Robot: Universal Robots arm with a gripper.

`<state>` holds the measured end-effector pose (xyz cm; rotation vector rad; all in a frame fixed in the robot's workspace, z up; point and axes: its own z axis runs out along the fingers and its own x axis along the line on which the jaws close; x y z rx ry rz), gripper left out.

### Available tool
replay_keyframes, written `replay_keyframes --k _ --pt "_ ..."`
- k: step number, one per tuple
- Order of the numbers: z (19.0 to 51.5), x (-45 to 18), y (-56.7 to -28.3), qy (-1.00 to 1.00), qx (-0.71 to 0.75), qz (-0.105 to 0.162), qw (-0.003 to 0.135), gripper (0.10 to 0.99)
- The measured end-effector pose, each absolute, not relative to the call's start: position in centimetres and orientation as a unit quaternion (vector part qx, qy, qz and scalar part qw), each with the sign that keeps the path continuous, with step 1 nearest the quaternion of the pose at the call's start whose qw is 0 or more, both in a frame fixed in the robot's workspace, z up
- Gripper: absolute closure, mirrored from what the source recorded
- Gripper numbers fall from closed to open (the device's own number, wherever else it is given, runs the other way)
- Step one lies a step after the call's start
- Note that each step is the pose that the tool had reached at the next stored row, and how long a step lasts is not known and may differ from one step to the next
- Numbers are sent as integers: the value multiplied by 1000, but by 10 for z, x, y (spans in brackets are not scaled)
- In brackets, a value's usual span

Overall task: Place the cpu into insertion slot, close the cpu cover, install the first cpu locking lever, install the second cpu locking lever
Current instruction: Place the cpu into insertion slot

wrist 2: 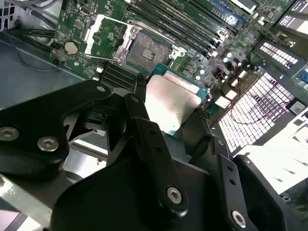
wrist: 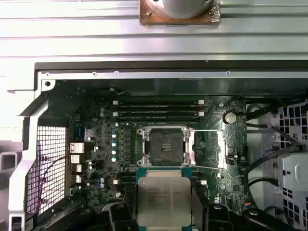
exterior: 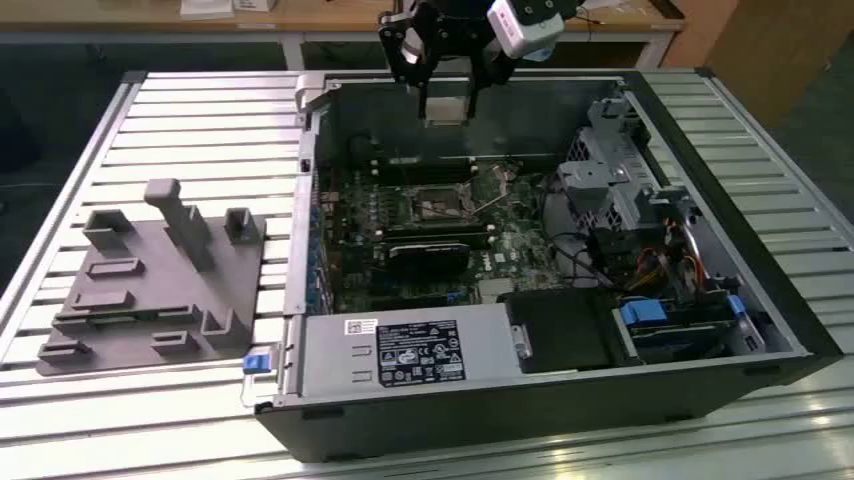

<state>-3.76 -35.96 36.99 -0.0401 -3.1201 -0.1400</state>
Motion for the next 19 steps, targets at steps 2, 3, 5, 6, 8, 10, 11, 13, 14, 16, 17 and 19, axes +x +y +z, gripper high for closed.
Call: replay_keyframes --k 2,3,5,6,8,10,11,13,14,16,17,19 --pt "370 -38 -360 -999 -13 -45 9 549" --pt "370 -38 -360 -999 -13 -45 9 549" --pt "370 -38 -360 -999 -13 -45 9 549" --pt "370 -38 -360 -999 -13 -45 9 549" --pt "370 -38 -360 -999 -13 -45 9 549" --pt "370 -38 -360 -999 -13 -45 9 549" --pt "370 -38 -360 -999 -13 -45 9 549" --pt "369 -38 -360 -999 -13 -45 9 549" --pt "368 -38 -360 -999 -13 -45 9 549" --pt "366 -38 -360 -999 -12 -45 9 549" --pt "364 -38 -360 -999 -12 -45 9 549" --pt "361 -38 -360 -999 -10 -45 9 549"
